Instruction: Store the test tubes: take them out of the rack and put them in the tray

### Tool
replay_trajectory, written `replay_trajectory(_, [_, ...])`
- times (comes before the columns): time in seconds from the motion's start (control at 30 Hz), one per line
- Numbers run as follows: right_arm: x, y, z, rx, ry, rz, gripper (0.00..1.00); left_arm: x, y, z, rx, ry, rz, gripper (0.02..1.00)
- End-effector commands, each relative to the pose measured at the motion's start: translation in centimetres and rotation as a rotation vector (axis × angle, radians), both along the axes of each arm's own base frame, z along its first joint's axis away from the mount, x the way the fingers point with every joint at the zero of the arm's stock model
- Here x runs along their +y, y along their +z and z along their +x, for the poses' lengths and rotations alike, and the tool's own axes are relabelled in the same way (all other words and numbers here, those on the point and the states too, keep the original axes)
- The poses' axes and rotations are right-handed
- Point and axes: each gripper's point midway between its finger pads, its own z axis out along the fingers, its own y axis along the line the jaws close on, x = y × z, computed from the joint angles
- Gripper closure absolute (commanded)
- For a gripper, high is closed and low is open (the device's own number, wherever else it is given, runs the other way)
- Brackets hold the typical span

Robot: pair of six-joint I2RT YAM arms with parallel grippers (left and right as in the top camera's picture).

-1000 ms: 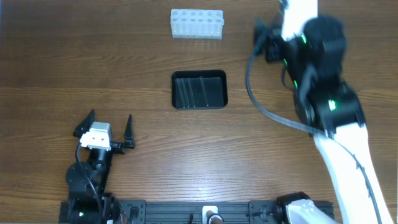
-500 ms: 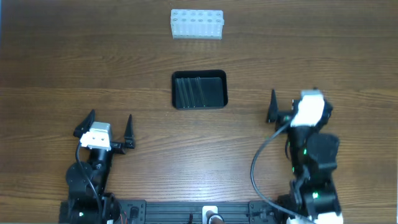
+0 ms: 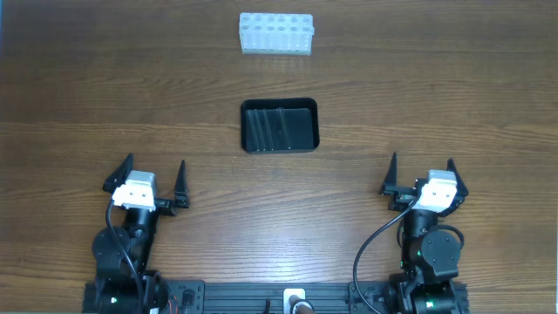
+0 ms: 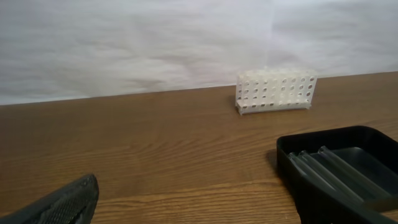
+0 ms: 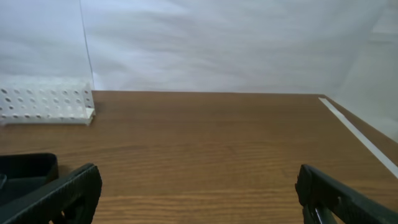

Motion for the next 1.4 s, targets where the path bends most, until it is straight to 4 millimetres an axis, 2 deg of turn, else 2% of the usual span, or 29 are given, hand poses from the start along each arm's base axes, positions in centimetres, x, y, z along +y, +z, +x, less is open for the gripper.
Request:
replay_trajectory(0.03, [-0.8,-1.3,0.0,-0.008,-0.043,0.009,0.007,-0.1,-0.2,0.0,0.003,-0.006,-0.011,0.020])
replay_trajectory(0.27, [-0.9,-2.0,0.0,0.025,-0.052,0.004,0.007,-0.1,-0.2,0.0,0.004,-0.005,-0.011,0.018])
replay_trajectory(0.6, [-0.9,-2.1,0.0,0.027,-0.052,0.004,0.009,-0.1,-0.2,0.0,0.004,-0.006,-0.011,0.018])
replay_trajectory(0.77, [-1.1,-2.0,0.0,0.002,-0.068,0.113,0.009,-0.1,-0.2,0.0,0.004,-0.006,-0.011,0.020])
replay_trajectory(1.1, [-1.2,-2.1,0.0,0.008,-0.070,0.117,0.009,-0.1,-0.2,0.0,0.003,-0.006,-0.011,0.018])
replay_trajectory(1.4, [-0.3,-2.3,0.2,0.022,-0.021,0.106,0.009,-0.1,-0.2,0.0,0.004,-0.006,-0.011,0.018])
